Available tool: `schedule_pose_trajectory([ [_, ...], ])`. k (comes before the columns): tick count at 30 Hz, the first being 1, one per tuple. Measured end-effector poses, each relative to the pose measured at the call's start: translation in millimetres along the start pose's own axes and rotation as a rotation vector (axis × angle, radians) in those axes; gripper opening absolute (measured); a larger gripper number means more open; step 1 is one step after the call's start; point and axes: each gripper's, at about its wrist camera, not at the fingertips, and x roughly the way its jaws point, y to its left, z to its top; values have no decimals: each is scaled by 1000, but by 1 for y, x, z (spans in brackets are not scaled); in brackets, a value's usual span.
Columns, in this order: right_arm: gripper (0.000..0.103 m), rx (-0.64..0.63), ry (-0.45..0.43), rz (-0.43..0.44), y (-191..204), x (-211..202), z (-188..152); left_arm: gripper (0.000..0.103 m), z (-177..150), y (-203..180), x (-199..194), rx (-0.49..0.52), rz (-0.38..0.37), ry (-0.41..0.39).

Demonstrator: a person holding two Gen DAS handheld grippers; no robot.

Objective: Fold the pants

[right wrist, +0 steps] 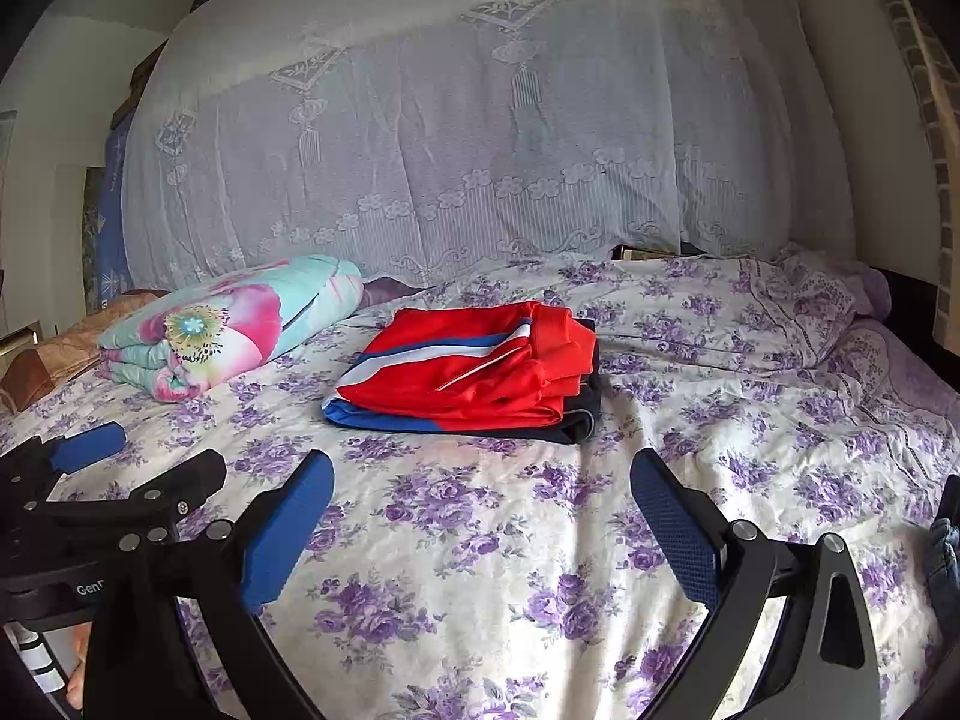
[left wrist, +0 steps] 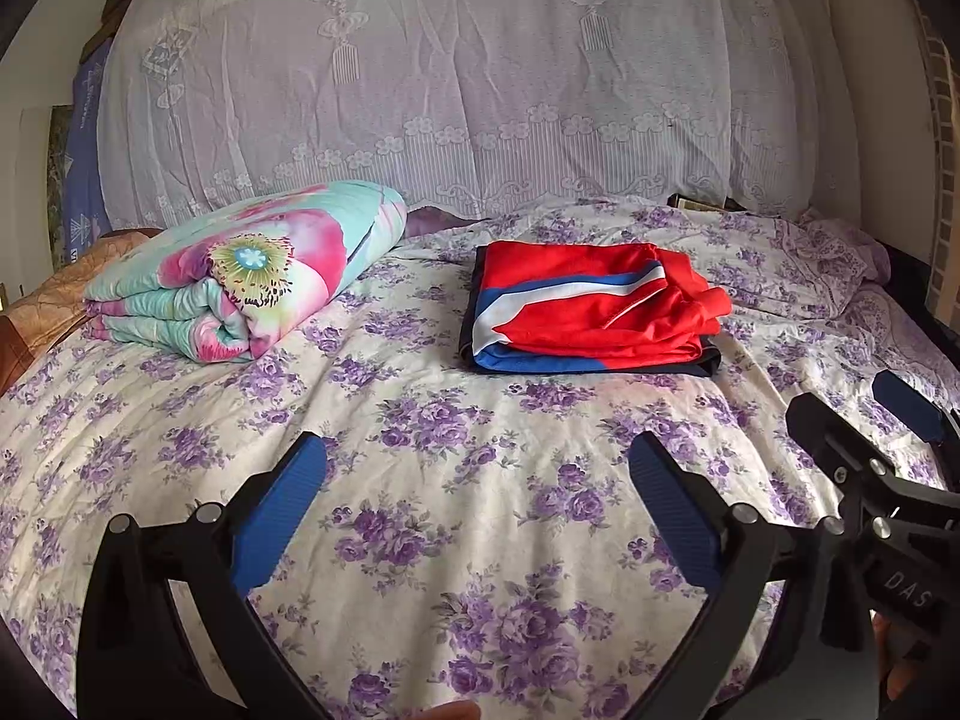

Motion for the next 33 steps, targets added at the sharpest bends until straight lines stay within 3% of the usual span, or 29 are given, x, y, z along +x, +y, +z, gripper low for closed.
schedule_pose_trajectory([
  [33,100,6,3,1,-1,1,0,98,-1,-2,0,0,0,2],
])
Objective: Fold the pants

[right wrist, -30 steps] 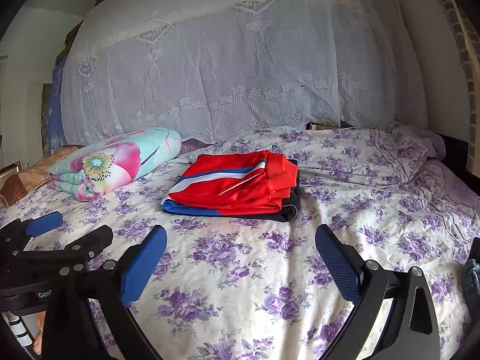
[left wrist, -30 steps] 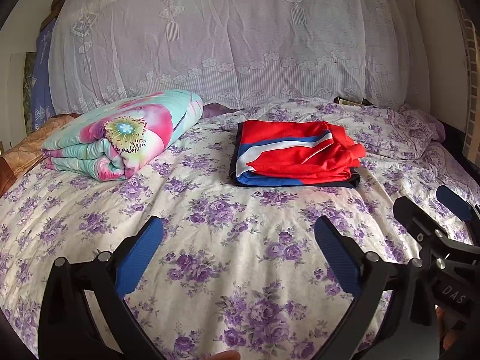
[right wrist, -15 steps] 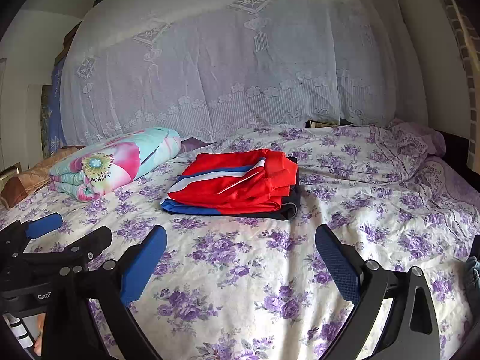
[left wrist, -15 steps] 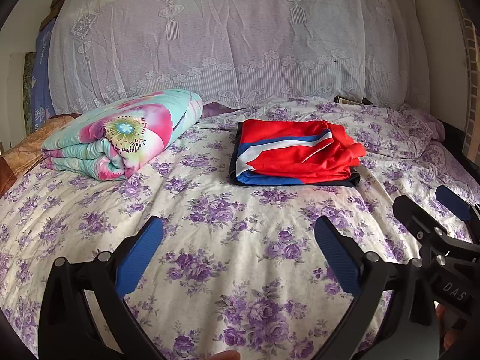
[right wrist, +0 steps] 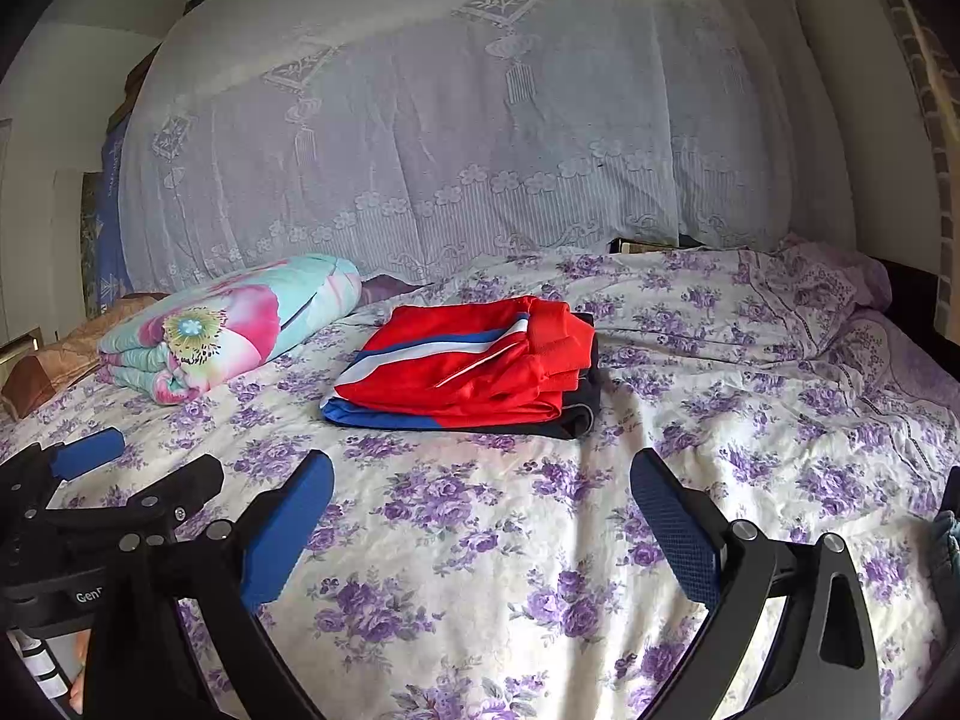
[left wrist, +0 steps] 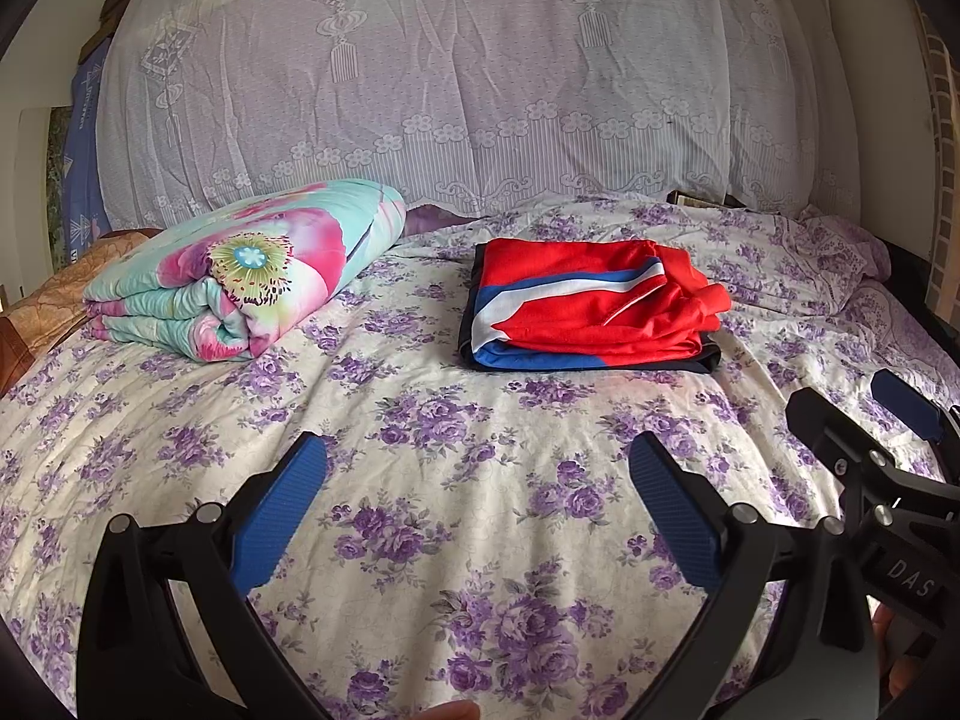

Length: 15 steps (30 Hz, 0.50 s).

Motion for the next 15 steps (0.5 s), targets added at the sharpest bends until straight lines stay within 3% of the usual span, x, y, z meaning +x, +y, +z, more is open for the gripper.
schedule_pose_trajectory([
  [15,100,2,1,0,0,0,0,98,0,1,0,0,-2,1],
])
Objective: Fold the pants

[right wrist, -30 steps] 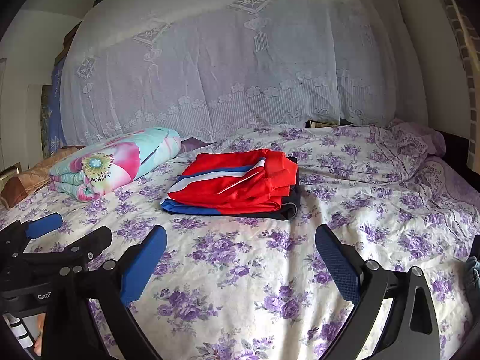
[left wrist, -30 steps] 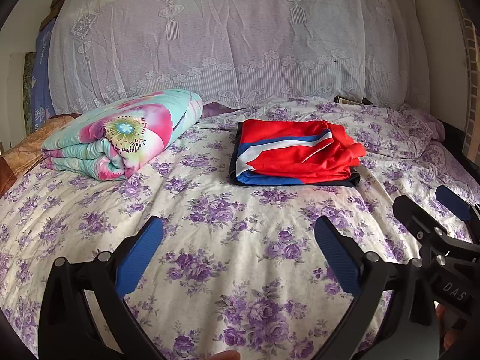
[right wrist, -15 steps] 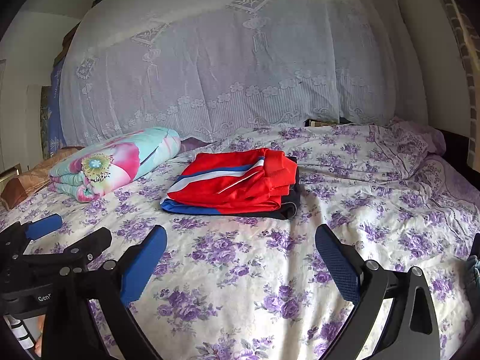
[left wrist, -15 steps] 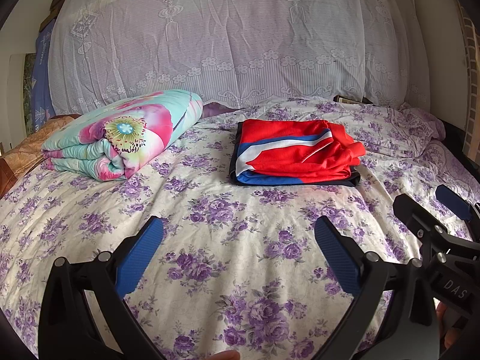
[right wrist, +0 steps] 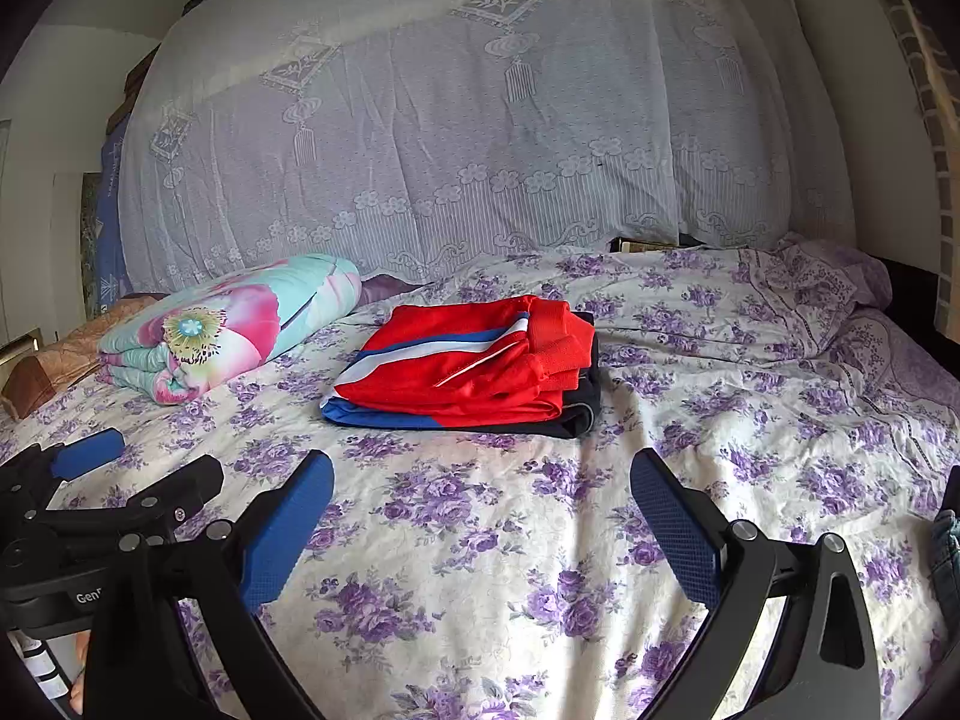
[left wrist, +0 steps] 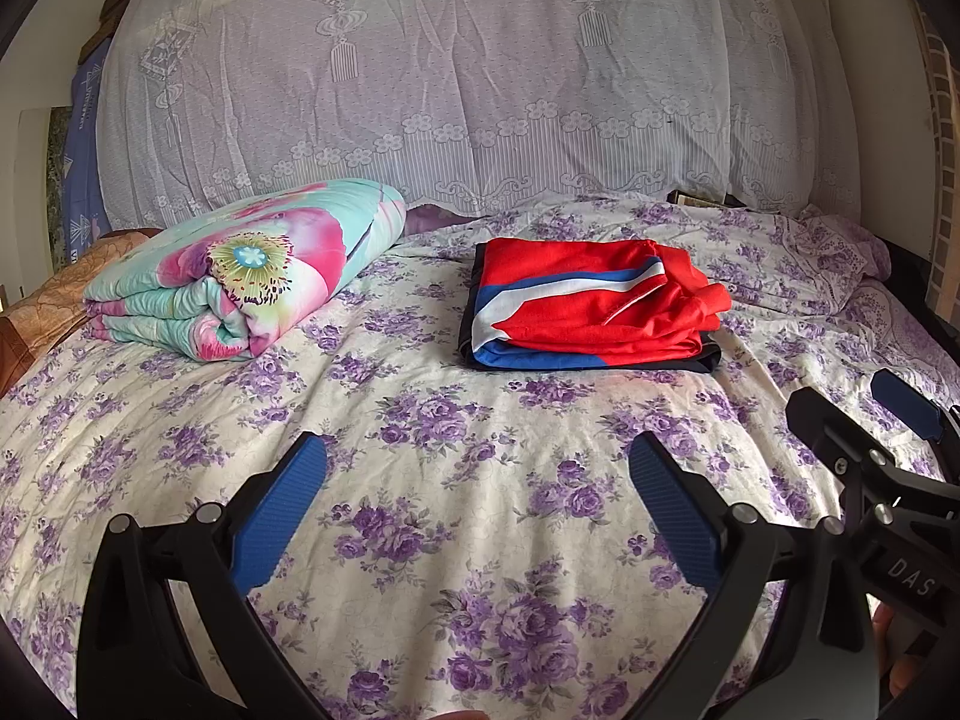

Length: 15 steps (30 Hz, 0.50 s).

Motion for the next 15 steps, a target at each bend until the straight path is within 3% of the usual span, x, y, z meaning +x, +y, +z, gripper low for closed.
schedule_pose_trajectory([
  [15,100,4,1,0,0,0,0,98,1,0,0,0,-1,-2],
])
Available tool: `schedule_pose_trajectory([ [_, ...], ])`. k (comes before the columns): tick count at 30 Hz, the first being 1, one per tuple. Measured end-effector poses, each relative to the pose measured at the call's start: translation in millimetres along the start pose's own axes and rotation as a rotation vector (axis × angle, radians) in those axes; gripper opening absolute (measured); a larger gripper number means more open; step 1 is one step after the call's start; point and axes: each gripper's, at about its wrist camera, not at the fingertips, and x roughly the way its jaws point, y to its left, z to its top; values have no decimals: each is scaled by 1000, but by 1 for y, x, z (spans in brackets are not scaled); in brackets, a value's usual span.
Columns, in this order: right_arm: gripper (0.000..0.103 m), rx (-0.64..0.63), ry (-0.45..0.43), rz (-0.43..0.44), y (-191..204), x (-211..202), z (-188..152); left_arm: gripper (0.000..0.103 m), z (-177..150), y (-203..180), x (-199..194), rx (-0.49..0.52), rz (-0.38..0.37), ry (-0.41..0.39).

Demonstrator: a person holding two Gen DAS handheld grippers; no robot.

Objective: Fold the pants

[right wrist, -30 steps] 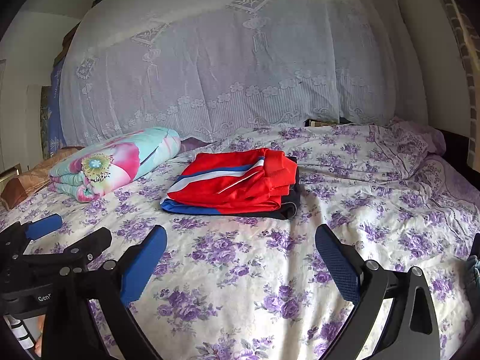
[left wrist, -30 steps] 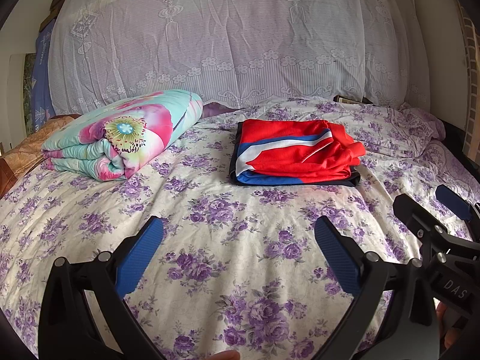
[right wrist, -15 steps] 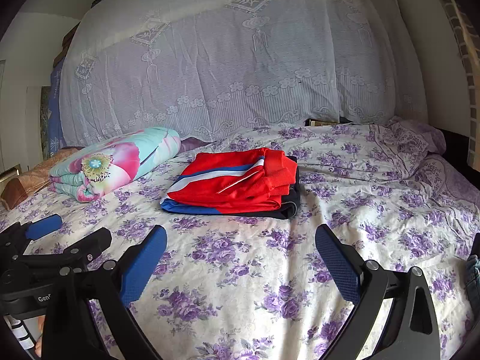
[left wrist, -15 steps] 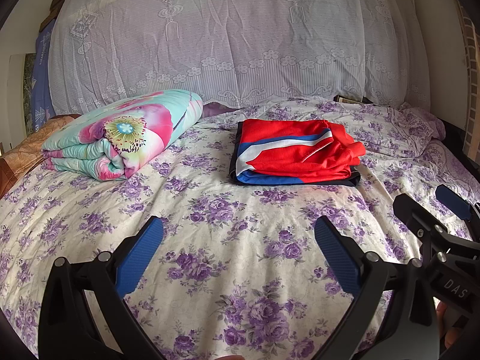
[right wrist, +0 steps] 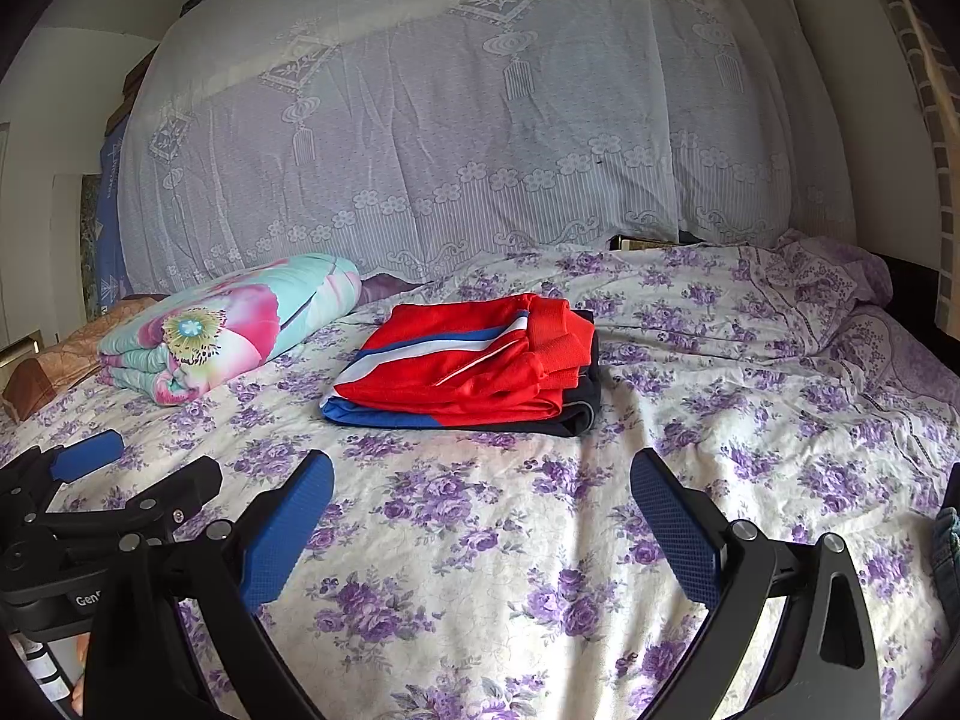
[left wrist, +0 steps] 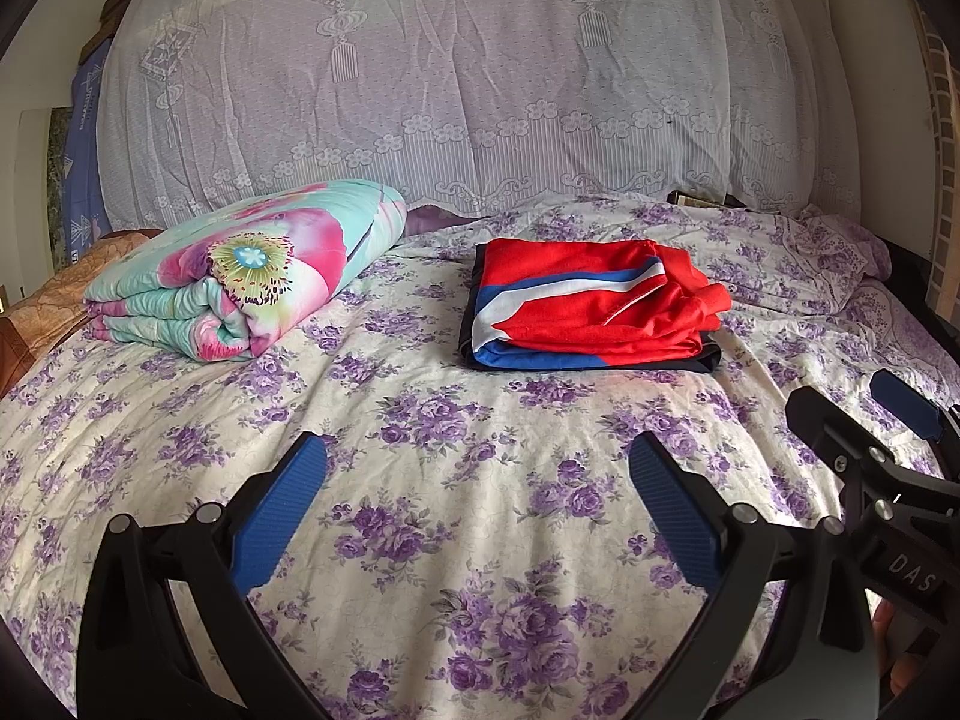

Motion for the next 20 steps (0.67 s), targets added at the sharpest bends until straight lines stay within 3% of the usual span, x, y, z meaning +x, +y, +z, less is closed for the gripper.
schedule_pose_trajectory([
  [20,100,3,2,0,0,0,0,98,-2,-1,-1,2,3,1],
])
